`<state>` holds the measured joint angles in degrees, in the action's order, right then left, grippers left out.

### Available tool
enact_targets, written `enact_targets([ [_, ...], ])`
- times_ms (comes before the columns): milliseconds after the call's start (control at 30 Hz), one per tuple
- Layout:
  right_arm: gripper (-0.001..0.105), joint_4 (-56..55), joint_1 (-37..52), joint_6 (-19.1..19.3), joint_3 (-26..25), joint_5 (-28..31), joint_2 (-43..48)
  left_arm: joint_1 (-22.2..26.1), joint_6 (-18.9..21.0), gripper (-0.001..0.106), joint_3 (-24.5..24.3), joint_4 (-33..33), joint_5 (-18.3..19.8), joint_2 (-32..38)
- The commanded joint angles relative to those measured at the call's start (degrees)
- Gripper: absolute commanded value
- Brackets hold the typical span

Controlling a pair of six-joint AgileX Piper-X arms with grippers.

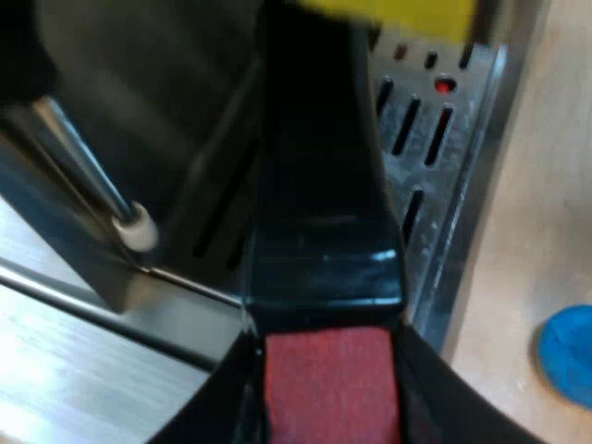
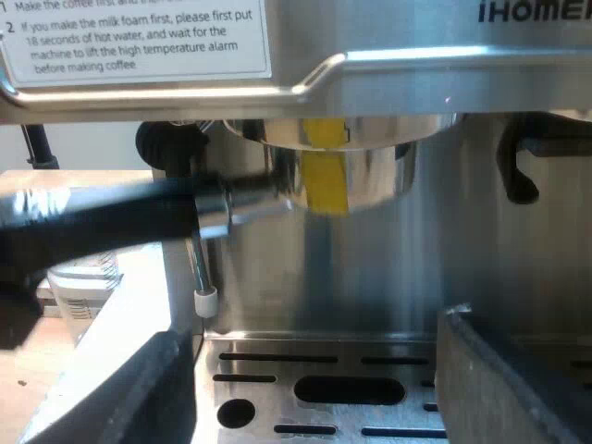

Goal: Put the handle in the coffee machine

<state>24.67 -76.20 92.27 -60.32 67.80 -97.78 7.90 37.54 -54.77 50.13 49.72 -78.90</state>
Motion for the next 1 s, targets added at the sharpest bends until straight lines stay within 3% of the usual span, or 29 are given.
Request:
enact_targets([
  [33, 0.058, 0.7, 0.4, 0.9, -0.2, 0.0, 0.0, 0.0, -2.0, 0.000, -1.9, 1.6, 3.9, 0.6],
  [300, 0.058, 0.7, 0.4, 0.9, -0.2, 0.0, 0.0, 0.0, -6.2, 0.000, -2.2, 5.5, 5.8, 0.8],
  [500, 0.058, 0.7, 0.4, 0.9, -0.2, 0.0, 0.0, 0.1, -6.1, 0.000, -2.4, 5.0, 7.3, 0.8],
  [633, 0.058, 0.7, 0.4, 0.9, -0.2, 0.0, 0.0, 0.1, -6.1, 0.000, -2.4, 3.6, 11.2, 0.8],
  [1000, 0.058, 0.7, 0.4, 0.9, -0.2, 0.0, 0.0, 0.7, -5.2, 0.000, -2.4, 0.8, 12.8, 0.8],
])
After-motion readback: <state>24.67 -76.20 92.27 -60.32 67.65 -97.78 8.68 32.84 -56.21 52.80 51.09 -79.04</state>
